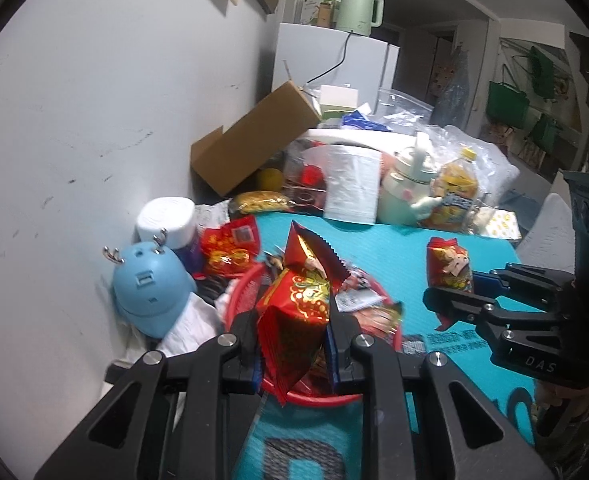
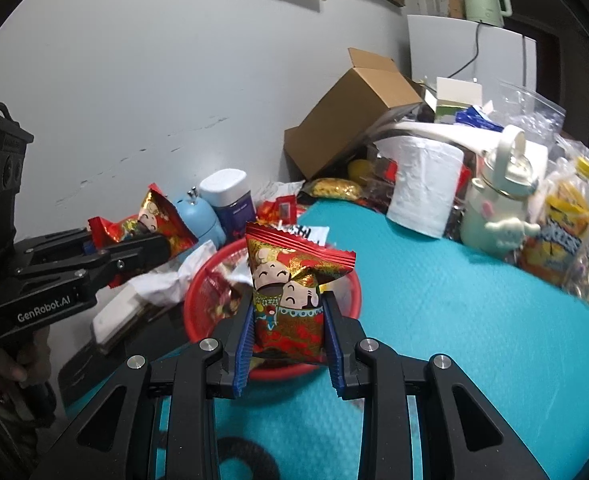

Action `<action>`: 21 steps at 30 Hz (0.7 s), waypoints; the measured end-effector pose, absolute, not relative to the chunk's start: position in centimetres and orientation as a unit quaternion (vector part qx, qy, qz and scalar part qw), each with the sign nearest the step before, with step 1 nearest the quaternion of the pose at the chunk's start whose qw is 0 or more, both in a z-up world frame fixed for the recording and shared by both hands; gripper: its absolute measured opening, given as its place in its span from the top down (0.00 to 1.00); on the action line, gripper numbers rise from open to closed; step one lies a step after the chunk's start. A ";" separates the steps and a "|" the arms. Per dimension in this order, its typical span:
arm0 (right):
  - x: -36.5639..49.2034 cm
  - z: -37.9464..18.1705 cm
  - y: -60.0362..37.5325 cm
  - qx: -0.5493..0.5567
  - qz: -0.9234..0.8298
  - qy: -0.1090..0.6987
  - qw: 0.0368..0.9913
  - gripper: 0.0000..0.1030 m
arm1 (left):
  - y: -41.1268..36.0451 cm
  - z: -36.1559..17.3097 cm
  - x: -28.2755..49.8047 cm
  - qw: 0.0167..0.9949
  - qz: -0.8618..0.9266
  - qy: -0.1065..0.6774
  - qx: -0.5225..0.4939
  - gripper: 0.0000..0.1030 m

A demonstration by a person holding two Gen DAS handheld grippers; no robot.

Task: Organize snacks
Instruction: 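Lift both red packets and carry them over the red basket, then open the left gripper over the basket while the right releases its red packet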

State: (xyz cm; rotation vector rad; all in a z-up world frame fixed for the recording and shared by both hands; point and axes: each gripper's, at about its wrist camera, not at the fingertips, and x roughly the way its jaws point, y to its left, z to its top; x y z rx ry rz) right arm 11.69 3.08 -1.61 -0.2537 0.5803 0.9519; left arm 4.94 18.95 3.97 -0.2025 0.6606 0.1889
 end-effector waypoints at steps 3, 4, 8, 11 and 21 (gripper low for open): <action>12.7 -1.8 4.1 -0.127 0.449 0.275 0.841 0.70 | 19.9 3.5 6.2 0.933 0.099 0.333 -0.094 0.78; 13.0 -1.9 4.3 -0.127 0.450 0.277 0.840 0.70 | 20.2 3.3 6.6 0.932 0.100 0.336 -0.094 0.78; 14.1 -2.2 5.1 -0.132 0.448 0.281 0.838 0.70 | 21.0 2.0 8.4 0.925 0.104 0.352 -0.094 0.78; 14.7 -2.5 5.5 -0.135 0.444 0.285 0.839 0.70 | 21.5 1.0 9.7 0.920 0.108 0.365 -0.090 0.78; 15.8 -3.1 5.7 -0.137 0.432 0.290 0.843 0.70 | 22.0 -1.9 11.9 0.896 0.109 0.418 -0.099 0.74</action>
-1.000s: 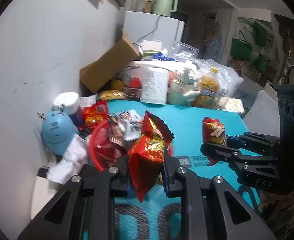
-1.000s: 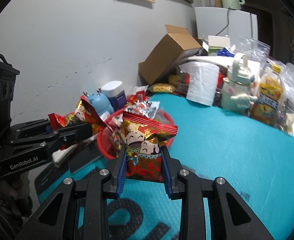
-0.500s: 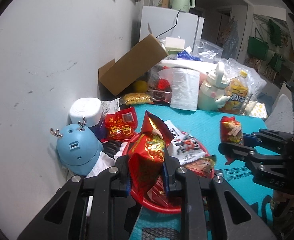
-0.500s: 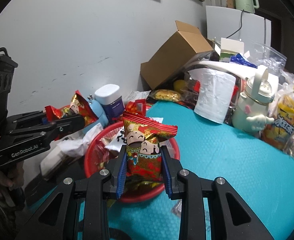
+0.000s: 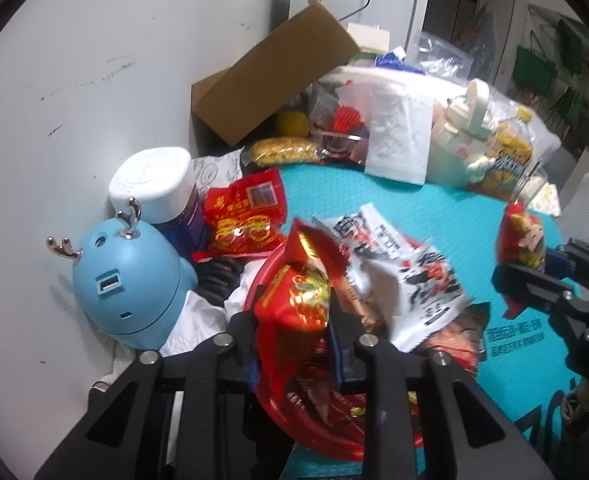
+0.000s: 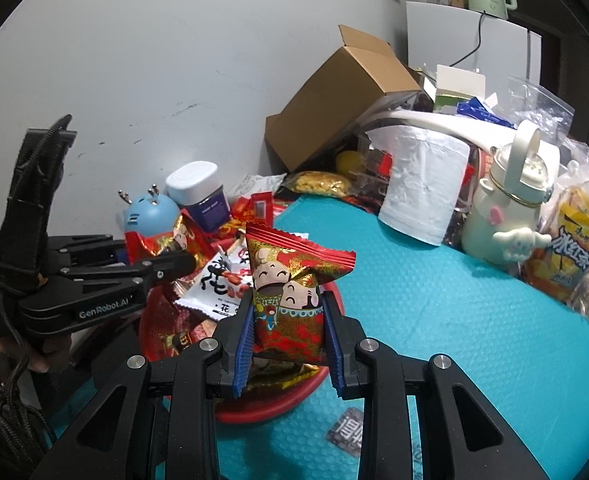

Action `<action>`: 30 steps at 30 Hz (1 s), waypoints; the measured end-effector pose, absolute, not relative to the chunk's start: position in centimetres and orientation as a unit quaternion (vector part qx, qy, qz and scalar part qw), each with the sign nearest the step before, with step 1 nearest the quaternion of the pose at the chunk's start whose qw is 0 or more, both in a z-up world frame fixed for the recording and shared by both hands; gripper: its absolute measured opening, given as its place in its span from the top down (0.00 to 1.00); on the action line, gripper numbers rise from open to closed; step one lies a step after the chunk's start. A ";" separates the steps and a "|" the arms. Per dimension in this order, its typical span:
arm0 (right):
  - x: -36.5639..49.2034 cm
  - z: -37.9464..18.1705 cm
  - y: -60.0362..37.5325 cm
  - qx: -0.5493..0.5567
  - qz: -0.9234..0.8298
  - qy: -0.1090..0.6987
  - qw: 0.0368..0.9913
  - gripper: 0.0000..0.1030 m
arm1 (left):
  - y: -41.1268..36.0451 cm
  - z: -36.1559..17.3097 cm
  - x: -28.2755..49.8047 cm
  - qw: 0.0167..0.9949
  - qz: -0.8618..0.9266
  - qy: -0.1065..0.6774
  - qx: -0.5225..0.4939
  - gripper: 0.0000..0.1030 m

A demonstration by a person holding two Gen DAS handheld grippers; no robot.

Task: Organize snacks
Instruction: 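Open the left gripper over the basket while the right releases its red packet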

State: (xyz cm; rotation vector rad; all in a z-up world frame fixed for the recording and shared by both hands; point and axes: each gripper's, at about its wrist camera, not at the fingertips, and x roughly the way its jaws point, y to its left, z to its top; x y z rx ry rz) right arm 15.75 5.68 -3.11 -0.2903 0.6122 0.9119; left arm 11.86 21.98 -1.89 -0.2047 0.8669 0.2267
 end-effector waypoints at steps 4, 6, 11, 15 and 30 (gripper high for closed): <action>16.1 -3.5 5.5 -0.136 0.424 0.295 0.846 0.70 | 22.3 -2.2 11.9 0.892 0.108 0.425 -0.111 0.60; 16.4 -3.6 5.4 -0.134 0.418 0.298 0.847 0.70 | 22.3 -2.3 11.8 0.893 0.105 0.424 -0.110 0.58; 17.3 -4.1 5.2 -0.137 0.407 0.311 0.848 0.70 | 22.3 -2.3 11.7 0.895 0.100 0.419 -0.118 0.58; 17.4 -4.1 5.3 -0.135 0.414 0.313 0.844 0.70 | 22.5 -1.9 11.1 0.898 0.099 0.411 -0.126 0.58; 14.5 -3.3 8.8 -0.168 0.473 0.300 0.812 0.70 | 23.6 -1.2 8.0 0.896 0.121 0.406 -0.133 0.58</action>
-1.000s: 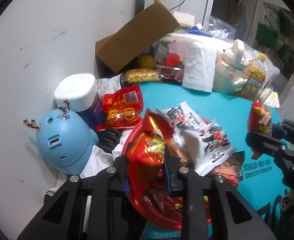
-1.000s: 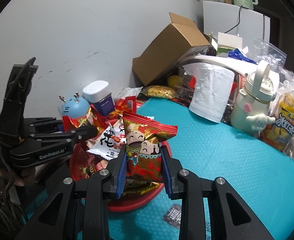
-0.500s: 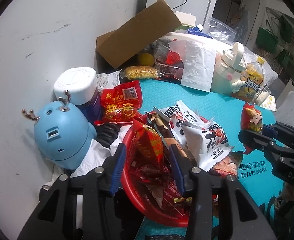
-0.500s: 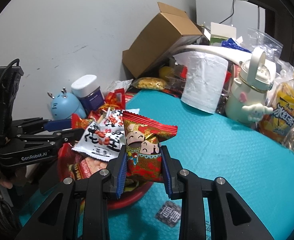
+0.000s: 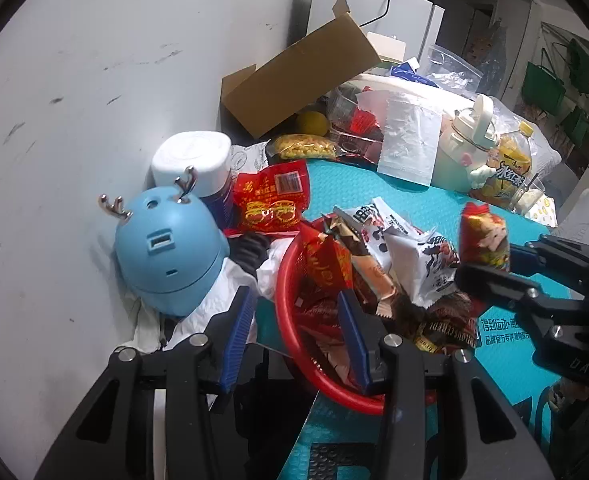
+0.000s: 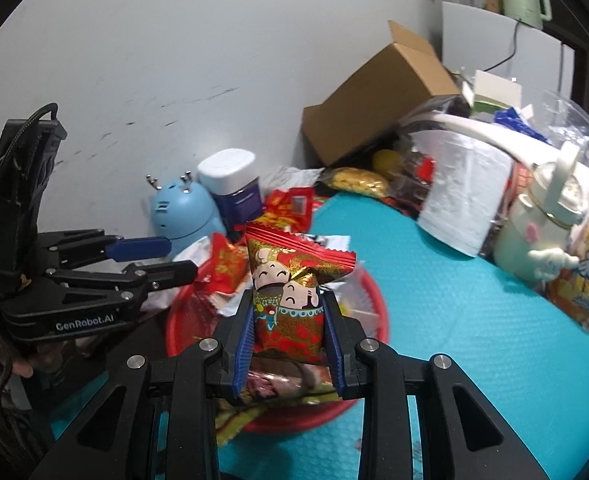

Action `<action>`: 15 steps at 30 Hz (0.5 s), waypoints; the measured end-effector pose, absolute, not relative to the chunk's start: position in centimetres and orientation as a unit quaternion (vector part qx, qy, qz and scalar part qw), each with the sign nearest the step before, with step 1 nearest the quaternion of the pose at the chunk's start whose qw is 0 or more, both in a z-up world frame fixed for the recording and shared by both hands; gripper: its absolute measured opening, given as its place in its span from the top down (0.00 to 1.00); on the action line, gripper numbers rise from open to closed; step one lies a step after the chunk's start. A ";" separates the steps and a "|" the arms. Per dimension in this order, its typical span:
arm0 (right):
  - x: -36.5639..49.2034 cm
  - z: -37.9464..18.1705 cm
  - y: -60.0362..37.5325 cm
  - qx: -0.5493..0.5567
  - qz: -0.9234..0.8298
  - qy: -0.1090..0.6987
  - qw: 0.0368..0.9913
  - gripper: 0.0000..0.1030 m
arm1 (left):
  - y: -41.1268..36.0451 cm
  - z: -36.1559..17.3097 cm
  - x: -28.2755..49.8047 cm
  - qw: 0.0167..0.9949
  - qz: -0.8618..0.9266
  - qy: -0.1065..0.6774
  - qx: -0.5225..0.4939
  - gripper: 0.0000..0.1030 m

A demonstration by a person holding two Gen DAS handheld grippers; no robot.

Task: Organize snacks
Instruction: 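Open the left gripper over the basket while the right releases its red packet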

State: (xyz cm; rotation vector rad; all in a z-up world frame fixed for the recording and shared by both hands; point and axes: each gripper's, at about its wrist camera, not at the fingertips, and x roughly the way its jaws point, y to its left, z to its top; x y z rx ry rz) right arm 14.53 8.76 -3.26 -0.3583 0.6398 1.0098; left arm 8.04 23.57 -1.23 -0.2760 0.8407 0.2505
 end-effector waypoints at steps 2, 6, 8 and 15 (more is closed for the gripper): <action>14.4 -3.5 9.3 -0.170 0.483 0.304 0.803 0.69 | 23.6 -1.4 7.9 0.895 0.120 0.406 -0.137 0.58; 14.4 -4.4 10.2 -0.190 0.477 0.313 0.799 0.57 | 23.5 -1.7 7.8 0.894 0.118 0.410 -0.139 0.58; 14.5 -4.5 10.0 -0.187 0.475 0.314 0.801 0.54 | 23.3 -1.8 7.8 0.893 0.116 0.412 -0.137 0.58; 14.3 -4.1 9.0 -0.176 0.476 0.307 0.805 0.54 | 22.6 -1.7 7.9 0.896 0.106 0.409 -0.139 0.58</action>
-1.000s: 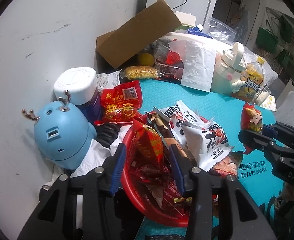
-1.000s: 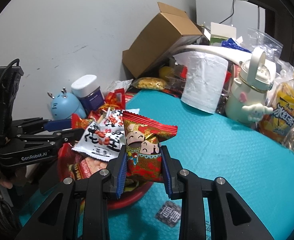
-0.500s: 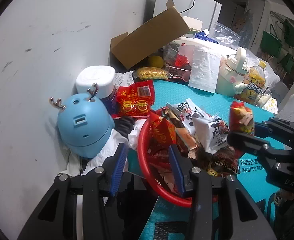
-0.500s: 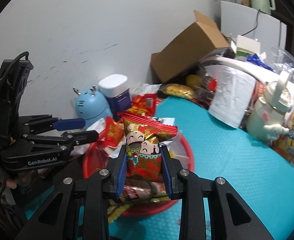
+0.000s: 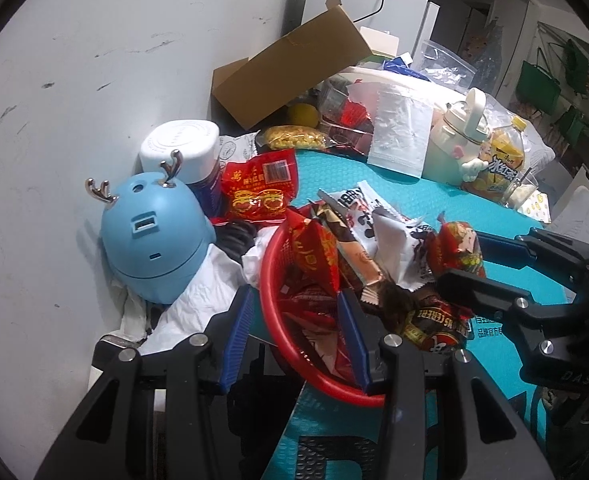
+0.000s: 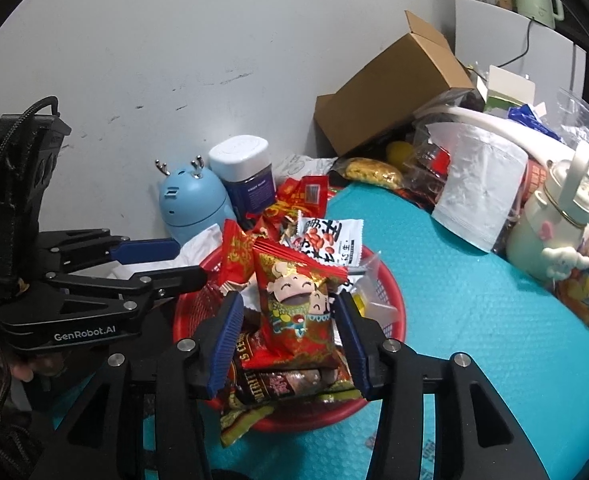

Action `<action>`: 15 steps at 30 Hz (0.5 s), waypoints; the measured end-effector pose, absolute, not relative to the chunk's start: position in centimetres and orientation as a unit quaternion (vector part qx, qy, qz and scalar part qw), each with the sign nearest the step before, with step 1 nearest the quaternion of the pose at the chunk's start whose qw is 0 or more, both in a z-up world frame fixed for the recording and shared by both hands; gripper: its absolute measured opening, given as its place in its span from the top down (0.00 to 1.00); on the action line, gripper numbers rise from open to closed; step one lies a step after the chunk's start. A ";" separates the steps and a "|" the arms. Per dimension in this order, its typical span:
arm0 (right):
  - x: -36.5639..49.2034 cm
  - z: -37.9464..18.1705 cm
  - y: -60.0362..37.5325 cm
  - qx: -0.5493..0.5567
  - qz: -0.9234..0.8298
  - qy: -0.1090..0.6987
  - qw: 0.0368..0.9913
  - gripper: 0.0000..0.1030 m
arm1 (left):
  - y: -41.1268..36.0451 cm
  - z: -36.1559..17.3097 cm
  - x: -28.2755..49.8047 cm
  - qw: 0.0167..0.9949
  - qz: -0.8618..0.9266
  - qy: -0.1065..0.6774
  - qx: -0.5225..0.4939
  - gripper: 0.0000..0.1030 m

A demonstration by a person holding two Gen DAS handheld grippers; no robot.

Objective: Organize snacks

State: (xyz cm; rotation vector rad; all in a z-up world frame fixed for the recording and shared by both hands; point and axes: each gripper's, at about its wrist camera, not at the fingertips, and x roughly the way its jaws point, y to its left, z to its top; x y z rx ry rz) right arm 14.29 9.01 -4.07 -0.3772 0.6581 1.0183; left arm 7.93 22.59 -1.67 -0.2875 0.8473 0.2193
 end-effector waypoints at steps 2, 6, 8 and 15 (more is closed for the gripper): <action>14.3 -3.9 8.7 -0.171 0.473 0.308 0.808 0.54 | 22.3 -1.5 8.0 0.897 0.105 0.407 -0.137 0.58; 14.3 -3.4 7.9 -0.161 0.468 0.307 0.813 0.51 | 21.7 -0.8 7.7 0.900 0.103 0.402 -0.131 0.58; 14.2 -3.2 7.7 -0.160 0.467 0.304 0.815 0.51 | 21.3 -0.4 7.5 0.903 0.103 0.398 -0.126 0.58; 13.1 -1.7 6.1 -0.145 0.460 0.289 0.827 0.51 | 19.5 1.9 6.6 0.913 0.105 0.382 -0.100 0.58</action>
